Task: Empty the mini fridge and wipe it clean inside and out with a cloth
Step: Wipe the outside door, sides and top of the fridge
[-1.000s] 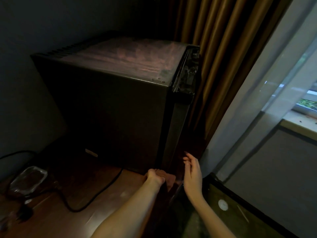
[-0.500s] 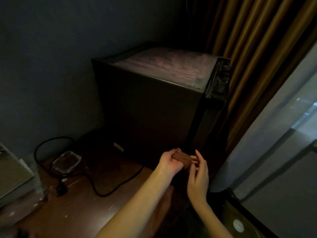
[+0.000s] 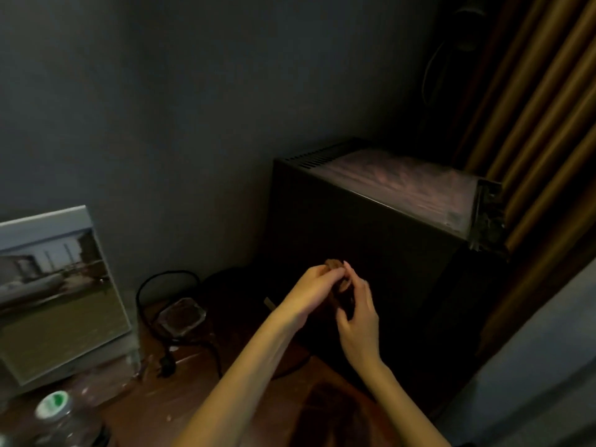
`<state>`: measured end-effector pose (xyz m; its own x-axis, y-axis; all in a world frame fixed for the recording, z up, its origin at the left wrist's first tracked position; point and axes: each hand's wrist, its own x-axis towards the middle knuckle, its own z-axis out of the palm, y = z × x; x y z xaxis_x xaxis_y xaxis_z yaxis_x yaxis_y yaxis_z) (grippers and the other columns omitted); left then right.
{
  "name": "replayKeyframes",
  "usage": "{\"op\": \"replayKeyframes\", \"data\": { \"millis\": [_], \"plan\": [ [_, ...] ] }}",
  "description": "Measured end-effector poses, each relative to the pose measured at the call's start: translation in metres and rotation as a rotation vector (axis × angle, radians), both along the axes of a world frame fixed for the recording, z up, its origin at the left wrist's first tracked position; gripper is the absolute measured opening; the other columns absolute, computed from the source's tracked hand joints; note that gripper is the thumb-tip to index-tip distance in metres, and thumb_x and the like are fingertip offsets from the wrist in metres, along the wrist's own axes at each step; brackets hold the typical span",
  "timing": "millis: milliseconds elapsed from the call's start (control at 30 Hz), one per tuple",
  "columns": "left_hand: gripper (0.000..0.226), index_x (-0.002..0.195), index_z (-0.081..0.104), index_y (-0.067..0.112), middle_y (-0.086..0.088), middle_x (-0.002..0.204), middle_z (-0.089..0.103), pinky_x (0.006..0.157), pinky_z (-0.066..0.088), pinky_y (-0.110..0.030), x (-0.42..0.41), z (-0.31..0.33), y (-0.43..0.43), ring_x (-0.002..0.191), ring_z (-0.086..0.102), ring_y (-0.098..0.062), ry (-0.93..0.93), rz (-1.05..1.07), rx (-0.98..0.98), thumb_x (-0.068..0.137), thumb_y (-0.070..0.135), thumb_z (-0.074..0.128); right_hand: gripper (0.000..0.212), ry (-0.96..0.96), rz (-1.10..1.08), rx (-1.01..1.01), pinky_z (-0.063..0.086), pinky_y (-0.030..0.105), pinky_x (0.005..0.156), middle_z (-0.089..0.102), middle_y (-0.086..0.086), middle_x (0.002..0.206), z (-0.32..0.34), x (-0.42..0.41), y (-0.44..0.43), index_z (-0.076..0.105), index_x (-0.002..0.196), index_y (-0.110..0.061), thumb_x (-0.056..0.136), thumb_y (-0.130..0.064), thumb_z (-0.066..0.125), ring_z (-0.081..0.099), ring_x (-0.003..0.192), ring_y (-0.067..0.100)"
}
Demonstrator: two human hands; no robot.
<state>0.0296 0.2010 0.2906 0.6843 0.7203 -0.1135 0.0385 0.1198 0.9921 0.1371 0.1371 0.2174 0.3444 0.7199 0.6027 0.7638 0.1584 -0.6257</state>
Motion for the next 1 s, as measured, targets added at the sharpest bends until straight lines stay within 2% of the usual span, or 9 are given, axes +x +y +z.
{"op": "replayKeyframes", "data": {
  "millis": [33,100,167,233,433,567,667,867,1000],
  "plan": [
    [0.024,0.093,0.07,0.023,-0.002,0.099,0.07,0.094,0.047,-0.034,-0.004,0.003,0.005,0.101,0.065,-0.018,0.0,0.029,0.021,0.098,0.034,0.05,0.081,-0.036,-0.007,0.033,0.044,0.006,0.091,0.045,-0.002,0.135,0.006,-0.004,0.007,0.034,0.14,-0.042,0.084,0.011,0.058,0.044,0.118,-0.014],
    [0.021,0.093,0.071,0.024,-0.003,0.098,0.071,0.091,0.05,-0.035,-0.01,0.006,0.023,0.097,0.066,-0.02,-0.037,0.182,0.089,0.097,0.034,0.053,0.078,-0.151,-0.014,0.096,0.052,0.018,0.087,0.044,-0.002,0.131,0.021,-0.004,0.021,0.037,0.141,-0.04,0.084,0.009,0.059,0.05,0.113,-0.002],
    [0.018,0.102,0.069,0.019,-0.005,0.103,0.071,0.094,0.05,-0.038,-0.017,0.004,0.051,0.101,0.065,-0.02,-0.056,0.445,0.224,0.094,0.03,0.057,0.061,-0.317,-0.022,0.127,0.054,0.034,0.09,0.043,0.001,0.134,0.041,0.001,0.04,0.045,0.139,-0.033,0.087,-0.009,0.062,0.051,0.118,0.014],
    [0.021,0.112,0.066,0.015,-0.006,0.112,0.068,0.098,0.046,-0.036,-0.025,0.007,0.081,0.108,0.061,-0.02,-0.052,0.601,0.285,0.095,0.023,0.056,0.046,-0.506,-0.016,0.192,0.05,0.04,0.095,0.043,0.007,0.138,0.067,0.007,0.066,0.052,0.136,-0.026,0.091,-0.024,0.056,0.047,0.125,0.024],
    [0.036,0.131,0.055,0.009,0.0,0.123,0.059,0.102,0.04,-0.027,-0.024,0.018,0.132,0.117,0.053,-0.013,-0.186,0.653,0.243,0.096,0.008,0.051,0.039,-1.038,0.033,0.246,0.04,0.047,0.107,0.042,0.015,0.144,0.139,0.013,0.169,0.062,0.129,-0.021,0.091,-0.022,0.055,0.038,0.135,0.032],
    [0.046,0.137,0.051,0.008,-0.005,0.132,0.058,0.105,0.042,-0.027,-0.014,0.02,0.153,0.122,0.054,-0.016,-0.302,0.707,0.253,0.092,0.003,0.057,0.045,-1.274,0.112,0.01,0.054,0.046,0.087,0.06,0.017,0.127,0.164,0.004,0.211,0.067,0.121,-0.013,0.083,-0.02,0.045,0.059,0.115,0.038],
    [0.044,0.134,0.055,0.008,-0.006,0.129,0.06,0.104,0.045,-0.031,-0.01,0.017,0.168,0.119,0.057,-0.016,-0.302,0.719,0.287,0.09,0.002,0.058,0.046,-1.388,0.145,-0.142,0.055,0.044,0.085,0.066,0.016,0.12,0.171,0.003,0.22,0.07,0.115,-0.006,0.082,-0.019,0.04,0.064,0.11,0.035],
    [0.022,0.112,0.067,0.013,-0.004,0.112,0.067,0.094,0.05,-0.032,0.006,0.012,0.169,0.102,0.063,-0.014,-0.21,0.728,0.319,0.091,0.017,0.063,0.047,-1.552,0.24,-0.227,0.037,0.047,0.107,0.055,0.017,0.136,0.174,0.026,0.207,0.062,0.126,-0.003,0.09,-0.019,0.037,0.05,0.129,0.033],
    [0.019,0.107,0.07,0.014,0.003,0.104,0.066,0.083,0.043,-0.019,0.018,0.011,0.147,0.092,0.059,-0.005,-0.122,0.736,0.374,0.089,0.016,0.066,0.047,-1.585,0.229,-0.274,0.032,0.045,0.109,0.053,0.016,0.139,0.17,0.039,0.18,0.063,0.125,-0.005,0.088,-0.019,0.037,0.049,0.13,0.031]
  ]
}}
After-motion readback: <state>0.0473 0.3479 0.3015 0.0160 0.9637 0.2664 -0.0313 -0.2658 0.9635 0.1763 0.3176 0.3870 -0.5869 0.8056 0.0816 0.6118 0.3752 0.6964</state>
